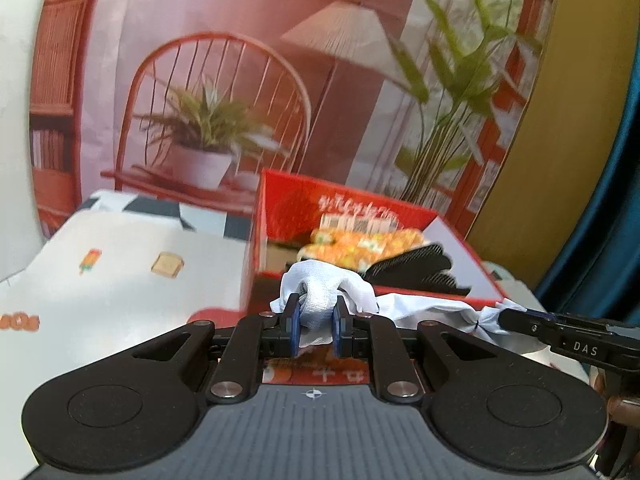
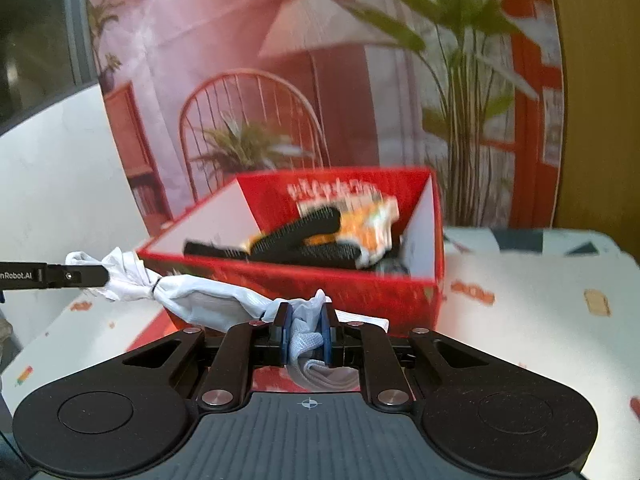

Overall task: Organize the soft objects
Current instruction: 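Carry the white socks over the red box and lower them inside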

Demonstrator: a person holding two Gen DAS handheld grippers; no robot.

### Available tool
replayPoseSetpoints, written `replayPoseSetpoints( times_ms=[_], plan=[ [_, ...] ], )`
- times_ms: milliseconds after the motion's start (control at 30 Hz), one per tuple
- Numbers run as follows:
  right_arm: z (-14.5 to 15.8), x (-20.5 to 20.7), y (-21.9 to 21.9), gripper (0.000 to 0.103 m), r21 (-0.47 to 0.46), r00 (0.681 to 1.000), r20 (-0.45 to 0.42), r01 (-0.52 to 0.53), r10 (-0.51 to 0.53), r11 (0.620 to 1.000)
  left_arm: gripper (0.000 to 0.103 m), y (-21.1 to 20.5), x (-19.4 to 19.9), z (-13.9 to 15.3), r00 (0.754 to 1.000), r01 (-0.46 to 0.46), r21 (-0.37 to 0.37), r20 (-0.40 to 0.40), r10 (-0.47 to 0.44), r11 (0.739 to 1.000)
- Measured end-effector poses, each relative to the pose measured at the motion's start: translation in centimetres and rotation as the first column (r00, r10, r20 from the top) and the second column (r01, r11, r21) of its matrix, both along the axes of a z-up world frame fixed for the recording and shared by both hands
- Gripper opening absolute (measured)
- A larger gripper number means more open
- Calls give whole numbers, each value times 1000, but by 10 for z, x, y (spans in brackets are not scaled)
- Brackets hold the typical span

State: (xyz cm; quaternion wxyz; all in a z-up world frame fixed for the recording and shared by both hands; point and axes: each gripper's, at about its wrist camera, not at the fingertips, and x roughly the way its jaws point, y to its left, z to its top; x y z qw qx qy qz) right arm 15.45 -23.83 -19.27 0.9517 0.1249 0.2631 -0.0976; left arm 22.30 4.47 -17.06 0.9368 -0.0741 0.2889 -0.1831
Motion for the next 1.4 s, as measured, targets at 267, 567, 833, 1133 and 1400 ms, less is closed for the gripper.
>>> replayPoseSetpoints(
  times_ms=[267, 567, 833, 1133, 1400],
  plan=[
    [38, 7, -1, 13, -54, 997, 75, -12, 17, 998, 16, -11, 0, 25, 998, 6, -15, 69, -5, 1000],
    [63, 31, -11, 13, -97, 992, 120, -13, 25, 995, 16, -23, 20, 39, 994, -1, -24, 108, 4, 1000],
    [68, 64, -30, 13, -129, 991, 129, -8, 24, 992, 16, -31, 55, 37, 994, -16, -25, 109, 19, 1000],
    [43, 110, -63, 13, -110, 995, 93, 32, -22, 993, 16, -53, 108, 17, 998, -12, 10, 56, 11, 1000],
    [2, 138, -84, 13, -52, 998, -10, 66, -67, 996, 16, -74, 142, -18, 997, 26, 79, -75, -21, 997]
  ],
)
